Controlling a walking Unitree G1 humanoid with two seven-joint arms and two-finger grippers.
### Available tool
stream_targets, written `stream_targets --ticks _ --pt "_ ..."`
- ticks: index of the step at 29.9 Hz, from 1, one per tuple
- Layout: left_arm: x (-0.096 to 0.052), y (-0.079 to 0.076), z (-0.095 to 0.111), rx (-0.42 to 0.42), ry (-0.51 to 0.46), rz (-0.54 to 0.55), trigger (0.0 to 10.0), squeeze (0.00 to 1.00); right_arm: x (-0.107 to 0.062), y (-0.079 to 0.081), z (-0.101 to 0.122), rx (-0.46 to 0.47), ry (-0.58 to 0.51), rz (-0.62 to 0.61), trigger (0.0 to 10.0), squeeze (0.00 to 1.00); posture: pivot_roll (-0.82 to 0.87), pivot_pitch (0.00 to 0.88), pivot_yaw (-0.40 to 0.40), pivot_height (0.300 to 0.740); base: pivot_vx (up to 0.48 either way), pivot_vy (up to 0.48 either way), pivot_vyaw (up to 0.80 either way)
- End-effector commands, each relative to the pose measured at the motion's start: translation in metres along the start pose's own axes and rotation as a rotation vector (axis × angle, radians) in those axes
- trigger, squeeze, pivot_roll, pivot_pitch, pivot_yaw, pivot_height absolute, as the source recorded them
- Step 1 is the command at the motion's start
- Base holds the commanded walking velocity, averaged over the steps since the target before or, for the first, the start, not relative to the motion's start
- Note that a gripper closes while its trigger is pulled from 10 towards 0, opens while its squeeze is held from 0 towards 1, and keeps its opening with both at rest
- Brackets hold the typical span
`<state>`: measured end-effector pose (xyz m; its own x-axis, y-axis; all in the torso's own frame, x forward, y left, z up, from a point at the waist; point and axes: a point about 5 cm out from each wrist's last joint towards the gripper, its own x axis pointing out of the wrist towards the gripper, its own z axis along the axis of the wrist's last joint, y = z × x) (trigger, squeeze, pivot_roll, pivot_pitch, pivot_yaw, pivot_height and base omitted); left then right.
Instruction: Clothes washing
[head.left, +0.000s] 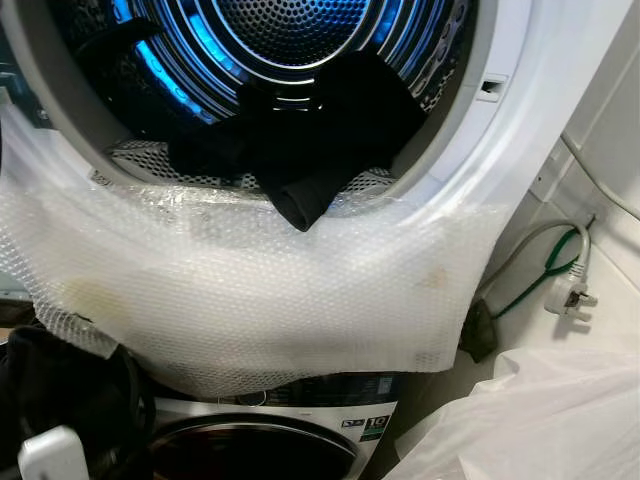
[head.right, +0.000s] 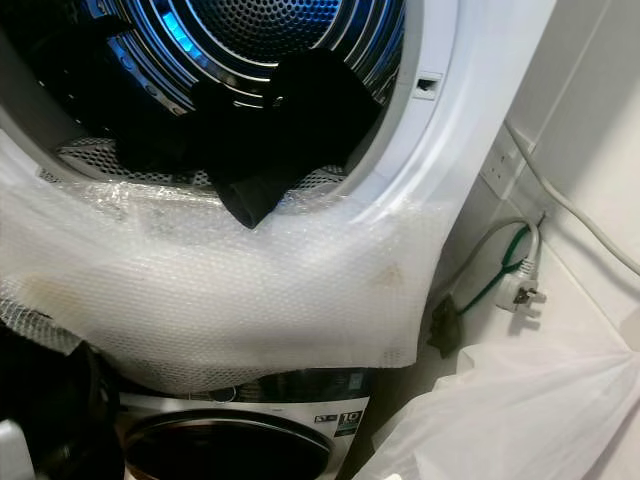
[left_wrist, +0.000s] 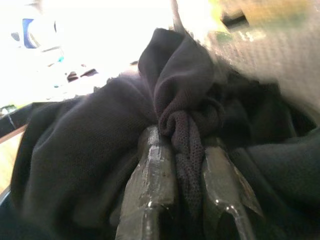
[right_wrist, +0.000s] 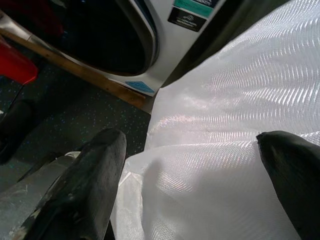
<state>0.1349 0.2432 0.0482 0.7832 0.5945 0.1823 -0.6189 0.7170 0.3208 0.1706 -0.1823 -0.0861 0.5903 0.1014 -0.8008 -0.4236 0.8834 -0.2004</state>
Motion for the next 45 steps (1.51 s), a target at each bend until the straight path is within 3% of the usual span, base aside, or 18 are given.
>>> stream_targets --ticks 1,7,13,14,15,18,19,22,23,24,25,26,31,33,35,37,43,45 --pt "-0.013 -0.004 0.004 0.041 -0.027 -0.069 0.0 0.00 0.000 -0.003 -0.002 -0.004 0.017 0.008 10.0 0.00 0.12 0.000 -0.130 0.740 0.000 0.000 0.00" --pt "-0.021 -0.002 0.014 0.090 -0.092 -0.126 0.0 0.00 0.001 -0.001 0.001 -0.036 0.021 0.026 10.0 0.00 0.14 0.000 -0.128 0.740 0.000 0.000 0.00" --pt "-0.002 -0.005 0.040 0.048 -0.139 -0.083 0.0 0.00 0.005 0.007 0.013 -0.042 0.000 0.046 10.0 0.00 0.19 0.000 -0.114 0.740 0.000 0.000 0.00" --pt "0.005 -0.004 0.042 0.055 -0.134 -0.059 5.3 0.00 0.006 0.009 0.016 -0.041 -0.004 0.050 10.0 0.00 0.19 0.000 -0.109 0.740 0.000 0.000 0.00" --pt "0.010 -0.003 0.044 0.061 -0.129 -0.040 9.0 0.00 0.007 0.010 0.018 -0.041 -0.007 0.052 10.0 0.00 0.19 0.000 -0.109 0.740 0.000 0.000 0.00" --pt "0.017 0.010 0.035 0.027 -0.007 0.097 10.0 0.03 0.007 0.015 0.020 -0.036 -0.013 0.060 10.0 0.00 0.20 0.000 -0.100 0.740 0.000 0.000 0.00" --pt "0.016 0.017 0.024 -0.055 0.101 0.180 10.0 1.00 0.007 0.016 0.019 -0.036 -0.011 0.062 10.0 0.00 0.20 0.000 -0.100 0.740 0.000 0.000 0.00" --pt "0.014 0.020 0.016 -0.112 0.178 0.225 10.0 1.00 0.007 0.016 0.018 -0.037 -0.008 0.065 10.0 0.00 0.20 0.000 -0.100 0.740 0.000 0.000 0.00" --pt "0.010 0.008 0.000 -0.216 0.301 0.091 10.0 1.00 0.006 0.016 0.013 -0.040 0.011 0.064 10.0 0.00 0.22 0.000 -0.101 0.740 0.000 0.000 0.00" --pt "0.008 0.002 -0.003 -0.235 0.324 0.020 10.0 1.00 0.006 0.015 0.011 -0.043 0.018 0.064 10.0 0.00 0.22 0.000 -0.101 0.740 0.000 0.000 0.00" --pt "0.008 0.002 -0.003 -0.235 0.324 0.020 10.0 1.00 0.006 0.015 0.011 -0.043 0.018 0.064 10.0 0.00 0.22 0.000 -0.101 0.740 0.000 0.000 0.00" --pt "0.007 -0.007 -0.002 -0.190 0.292 -0.146 10.0 1.00 0.005 0.014 0.009 -0.052 0.029 0.063 10.0 0.00 0.23 0.000 -0.097 0.740 0.000 0.000 0.00" --pt "0.006 -0.014 0.005 -0.126 0.225 -0.305 10.0 1.00 0.005 0.012 0.009 -0.048 0.032 0.053 10.0 0.00 0.23 0.000 -0.094 0.740 0.000 0.000 0.00" --pt "0.010 -0.016 0.020 -0.101 0.119 -0.381 10.0 1.00 0.006 0.010 0.011 -0.041 0.024 0.047 10.0 0.00 0.23 0.000 -0.092 0.740 0.000 0.000 0.00" --pt "0.014 -0.016 0.028 -0.076 0.062 -0.398 10.0 1.00 0.006 0.010 0.012 -0.035 0.022 0.043 10.0 0.00 0.23 0.000 -0.093 0.740 0.000 0.000 0.00" --pt "0.022 -0.015 0.038 -0.130 0.031 -0.368 10.0 1.00 0.006 0.011 0.013 -0.039 0.021 0.046 10.0 0.00 0.24 0.000 -0.095 0.740 0.000 0.000 0.00" --pt "0.027 -0.017 0.048 -0.143 -0.005 -0.389 10.0 1.00 0.007 0.012 0.015 -0.041 0.018 0.050 10.0 0.00 0.24 0.000 -0.095 0.740 0.000 0.000 0.00" --pt "0.033 -0.016 0.060 -0.184 -0.041 -0.427 10.0 1.00 0.007 0.012 0.016 -0.045 0.017 0.051 10.0 0.00 0.25 0.000 -0.100 0.740 0.000 0.000 0.00"
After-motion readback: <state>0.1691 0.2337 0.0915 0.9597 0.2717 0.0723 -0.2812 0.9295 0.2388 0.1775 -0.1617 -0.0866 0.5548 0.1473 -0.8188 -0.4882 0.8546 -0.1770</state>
